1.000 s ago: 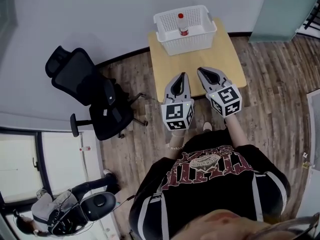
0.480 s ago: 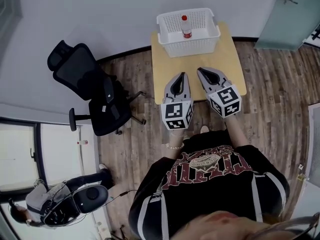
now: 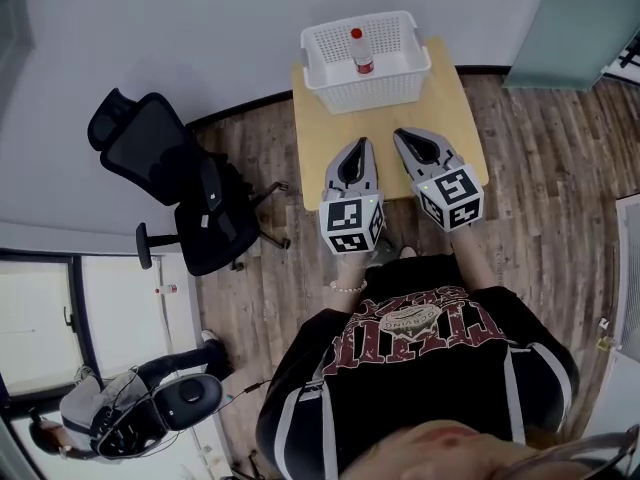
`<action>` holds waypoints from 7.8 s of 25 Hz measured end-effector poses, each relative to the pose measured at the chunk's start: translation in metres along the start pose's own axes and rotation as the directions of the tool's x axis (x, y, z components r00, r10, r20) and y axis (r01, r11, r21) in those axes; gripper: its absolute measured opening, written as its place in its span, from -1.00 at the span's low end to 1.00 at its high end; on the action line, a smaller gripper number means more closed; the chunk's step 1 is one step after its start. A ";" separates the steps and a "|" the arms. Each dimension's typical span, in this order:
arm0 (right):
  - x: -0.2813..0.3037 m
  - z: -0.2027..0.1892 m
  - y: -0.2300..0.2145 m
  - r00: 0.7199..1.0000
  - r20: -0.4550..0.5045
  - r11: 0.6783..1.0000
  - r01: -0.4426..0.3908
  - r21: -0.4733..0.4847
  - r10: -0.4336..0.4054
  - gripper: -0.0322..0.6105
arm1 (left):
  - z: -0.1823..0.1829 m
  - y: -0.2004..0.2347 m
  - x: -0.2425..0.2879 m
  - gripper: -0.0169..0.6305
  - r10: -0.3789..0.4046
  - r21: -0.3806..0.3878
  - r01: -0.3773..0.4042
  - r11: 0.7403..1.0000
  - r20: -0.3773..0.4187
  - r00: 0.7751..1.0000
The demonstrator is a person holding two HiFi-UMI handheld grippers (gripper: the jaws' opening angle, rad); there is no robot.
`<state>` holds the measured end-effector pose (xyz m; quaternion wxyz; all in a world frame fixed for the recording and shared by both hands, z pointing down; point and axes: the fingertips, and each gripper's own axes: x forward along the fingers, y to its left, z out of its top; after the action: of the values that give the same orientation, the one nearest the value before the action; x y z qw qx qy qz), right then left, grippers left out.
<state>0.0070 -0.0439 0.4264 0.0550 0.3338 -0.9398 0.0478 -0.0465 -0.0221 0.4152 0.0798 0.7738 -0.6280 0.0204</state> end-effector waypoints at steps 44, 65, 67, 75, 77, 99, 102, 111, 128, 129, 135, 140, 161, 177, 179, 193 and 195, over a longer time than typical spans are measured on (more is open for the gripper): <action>0.161 0.013 -0.087 0.983 -0.016 0.983 0.183 0.008 -0.183 -0.84 | 0.014 0.107 0.158 -0.80 -0.184 0.001 0.184 0.983 -0.042 0.982; 0.192 0.015 -0.134 0.995 -0.064 0.997 0.076 -0.004 -0.076 -0.84 | 0.015 0.113 0.207 -0.80 -0.060 -0.032 0.058 0.998 -0.060 0.996; 0.197 0.012 -0.138 0.995 -0.075 0.998 0.066 -0.008 -0.067 -0.84 | 0.014 0.114 0.209 -0.80 -0.047 -0.036 0.045 0.998 -0.062 0.997; 0.221 -0.004 -0.156 0.990 -0.130 0.999 0.040 -0.033 -0.044 -0.84 | 0.010 0.123 0.212 -0.80 0.000 -0.045 -0.003 0.999 -0.067 0.998; 0.227 -0.008 -0.159 0.988 -0.146 0.999 0.040 -0.035 -0.045 -0.84 | 0.008 0.128 0.210 -0.80 0.016 -0.051 -0.020 0.998 -0.069 0.998; 0.309 -0.032 -0.200 0.965 -0.262 0.999 0.038 0.038 -0.027 -0.74 | -0.003 0.172 0.180 -0.80 0.159 -0.105 -0.168 0.980 -0.088 0.983; 0.326 -0.040 -0.197 0.955 -0.294 0.999 0.032 0.024 -0.024 -0.62 | -0.007 0.187 0.172 -0.80 0.186 -0.114 -0.196 0.974 -0.094 0.978; 0.363 -0.064 -0.204 0.926 -0.371 0.998 0.069 -0.005 -0.066 -0.36 | -0.021 0.218 0.160 -0.80 0.237 -0.147 -0.253 0.956 -0.114 0.965; 0.400 -0.087 -0.227 0.901 -0.425 0.996 0.094 -0.009 -0.089 -0.30 | -0.044 0.243 0.158 -0.80 0.278 -0.184 -0.304 0.935 -0.156 0.948; 0.402 -0.088 -0.227 0.902 -0.423 0.996 0.091 -0.007 -0.085 -0.30 | -0.045 0.244 0.157 -0.80 0.280 -0.184 -0.307 0.934 -0.158 0.947; 0.410 -0.090 -0.229 0.904 -0.422 0.997 0.075 0.010 -0.064 -0.30 | -0.045 0.245 0.157 -0.80 0.288 -0.181 -0.315 0.932 -0.162 0.944; 0.409 -0.096 -0.230 0.902 -0.424 0.997 0.074 -0.031 -0.080 -0.36 | -0.049 0.244 0.156 -0.80 0.286 -0.179 -0.315 0.932 -0.168 0.943; 0.388 -0.063 -0.222 0.929 -0.368 0.999 0.016 -0.031 -0.026 -0.38 | -0.036 0.224 0.174 -0.80 0.223 -0.160 -0.246 0.956 -0.150 0.963; 0.335 -0.003 -0.200 0.964 -0.264 0.999 -0.028 -0.025 0.020 -0.38 | -0.021 0.201 0.185 -0.80 0.148 -0.143 -0.163 0.976 -0.115 0.982; 0.327 0.003 -0.198 0.966 -0.256 0.999 -0.032 -0.029 0.023 -0.38 | -0.019 0.199 0.187 -0.80 0.138 -0.142 -0.154 0.978 -0.112 0.984; 0.264 0.046 -0.194 0.983 -0.177 0.997 -0.049 -0.056 0.038 -0.38 | -0.006 0.158 0.204 -0.80 0.065 -0.128 -0.076 0.989 -0.086 0.994; 0.253 0.055 -0.192 0.986 -0.160 0.997 -0.057 -0.058 0.047 -0.38 | -0.005 0.152 0.205 -0.80 0.056 -0.127 -0.066 0.990 -0.083 0.995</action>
<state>-0.0709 -0.3564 0.4168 0.1389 0.3024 -0.9419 0.0462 -0.1510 -0.2500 0.4620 0.1542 0.7460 -0.6478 0.0124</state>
